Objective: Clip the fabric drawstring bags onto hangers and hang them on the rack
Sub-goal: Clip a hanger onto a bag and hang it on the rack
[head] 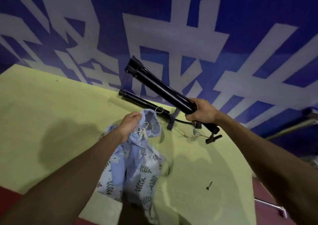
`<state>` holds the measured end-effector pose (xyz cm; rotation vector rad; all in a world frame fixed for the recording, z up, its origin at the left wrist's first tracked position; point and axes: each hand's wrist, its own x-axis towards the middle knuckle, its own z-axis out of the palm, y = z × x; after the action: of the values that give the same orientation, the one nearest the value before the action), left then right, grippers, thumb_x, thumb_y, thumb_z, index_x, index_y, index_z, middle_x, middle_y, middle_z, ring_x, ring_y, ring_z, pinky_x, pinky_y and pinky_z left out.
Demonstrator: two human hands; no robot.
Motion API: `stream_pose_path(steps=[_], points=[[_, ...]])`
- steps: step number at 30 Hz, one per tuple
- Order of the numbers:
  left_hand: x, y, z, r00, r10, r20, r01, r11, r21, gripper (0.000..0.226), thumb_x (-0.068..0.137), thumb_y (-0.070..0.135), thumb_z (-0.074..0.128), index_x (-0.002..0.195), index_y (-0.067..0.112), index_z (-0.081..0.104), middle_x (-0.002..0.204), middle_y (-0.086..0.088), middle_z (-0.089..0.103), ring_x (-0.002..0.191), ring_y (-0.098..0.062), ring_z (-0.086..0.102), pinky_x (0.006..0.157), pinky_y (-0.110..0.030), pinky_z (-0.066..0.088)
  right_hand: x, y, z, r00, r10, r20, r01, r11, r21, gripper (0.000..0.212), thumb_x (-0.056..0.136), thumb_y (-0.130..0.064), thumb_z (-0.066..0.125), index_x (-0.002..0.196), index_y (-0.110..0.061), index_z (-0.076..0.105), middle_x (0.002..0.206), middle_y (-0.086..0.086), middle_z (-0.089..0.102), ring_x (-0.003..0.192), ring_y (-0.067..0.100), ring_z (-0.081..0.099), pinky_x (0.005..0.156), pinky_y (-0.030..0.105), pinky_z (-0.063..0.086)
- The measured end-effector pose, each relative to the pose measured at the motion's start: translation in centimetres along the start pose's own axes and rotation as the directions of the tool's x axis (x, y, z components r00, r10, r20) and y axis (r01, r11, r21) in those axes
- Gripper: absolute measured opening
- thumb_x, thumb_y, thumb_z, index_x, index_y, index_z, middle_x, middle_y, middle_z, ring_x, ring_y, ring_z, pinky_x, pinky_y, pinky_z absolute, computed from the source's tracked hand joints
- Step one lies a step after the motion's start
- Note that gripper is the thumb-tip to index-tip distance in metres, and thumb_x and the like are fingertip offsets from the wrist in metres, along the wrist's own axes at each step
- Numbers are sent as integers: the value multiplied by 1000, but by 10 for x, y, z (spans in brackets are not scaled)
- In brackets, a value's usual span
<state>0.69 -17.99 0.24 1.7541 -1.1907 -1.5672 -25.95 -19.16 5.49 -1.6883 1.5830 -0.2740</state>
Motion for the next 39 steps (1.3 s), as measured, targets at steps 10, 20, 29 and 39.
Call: stream_pose_path(steps=[10,20,29,39], points=[[-15,1,-1,979,47,-200,-65,994,-85,28,98,25,44,71,18,52,84,-14,50,79,-23,46,70,-33,37,-85,50,-33,978,156,139,-130,975,-178,37,68,-3,71,99,-21,60,79,5,66,57,15,62,55,25,53],[-30,12,9,921,299,-250,-226,932,283,19,100,24,36,97,13,51,65,-7,47,54,-21,39,52,-30,31,-78,32,-19,944,197,264,-114,948,-298,31,73,-7,69,99,-18,56,74,5,65,57,15,61,55,26,55],[-30,21,18,873,439,-210,-306,831,464,21,98,31,42,93,16,55,74,-6,61,64,-25,56,60,-35,46,-75,16,-12,914,215,345,-127,957,-260,38,72,-11,67,108,-6,58,76,10,66,58,18,63,56,30,57],[-18,11,19,856,409,-316,-214,836,505,27,96,39,43,104,22,62,90,-13,66,79,-32,56,64,-32,41,-91,13,-21,877,218,428,-142,969,-202,31,72,-8,66,102,-10,57,75,13,65,59,22,61,59,35,55]])
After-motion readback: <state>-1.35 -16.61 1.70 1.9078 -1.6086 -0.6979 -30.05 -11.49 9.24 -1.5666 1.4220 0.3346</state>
